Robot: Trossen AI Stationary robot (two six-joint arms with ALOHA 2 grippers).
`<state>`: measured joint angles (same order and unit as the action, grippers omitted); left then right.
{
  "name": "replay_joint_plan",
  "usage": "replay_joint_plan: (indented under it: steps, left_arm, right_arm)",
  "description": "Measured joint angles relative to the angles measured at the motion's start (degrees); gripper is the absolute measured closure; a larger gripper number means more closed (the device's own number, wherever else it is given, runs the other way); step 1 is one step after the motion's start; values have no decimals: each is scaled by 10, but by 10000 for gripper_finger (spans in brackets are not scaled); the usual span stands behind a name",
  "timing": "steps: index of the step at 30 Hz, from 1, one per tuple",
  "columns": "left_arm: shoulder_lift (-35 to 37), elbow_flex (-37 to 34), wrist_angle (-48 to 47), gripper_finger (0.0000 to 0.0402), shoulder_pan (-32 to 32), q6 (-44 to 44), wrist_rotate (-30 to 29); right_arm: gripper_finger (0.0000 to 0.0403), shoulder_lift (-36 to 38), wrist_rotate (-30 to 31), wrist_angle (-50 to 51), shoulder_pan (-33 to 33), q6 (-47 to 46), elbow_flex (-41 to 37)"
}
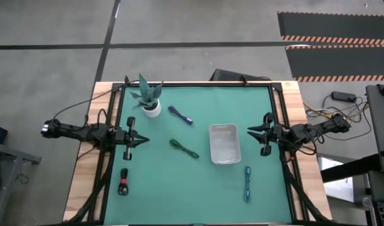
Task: Pick and place USB-C Cables
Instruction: Put the violet charger cable into the gray bin
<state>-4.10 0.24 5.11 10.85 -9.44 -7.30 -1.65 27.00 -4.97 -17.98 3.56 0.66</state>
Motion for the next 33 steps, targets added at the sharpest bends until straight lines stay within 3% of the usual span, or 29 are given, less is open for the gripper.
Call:
replay_joint_plan:
  steps: [6, 18, 21, 25, 33]
  left_arm:
    - [0, 0, 0, 402, 0, 0, 0]
    - [0, 0, 16, 402, 0, -1, -1]
    - [0, 0, 52, 402, 0, 0, -1]
    - [0, 0, 109, 402, 0, 1, -1]
    - [0, 0, 227, 402, 1, 1, 2]
  right_arm:
    - [335, 0, 0, -6, 0, -95, 0]
    - [335, 0, 0, -70, 0, -123, 0]
    - [335, 0, 10, -88, 0, -129, 0]
    - [335, 0, 70, -122, 0, -186, 0]
    - [335, -56, 71, -213, 0, -135, 0]
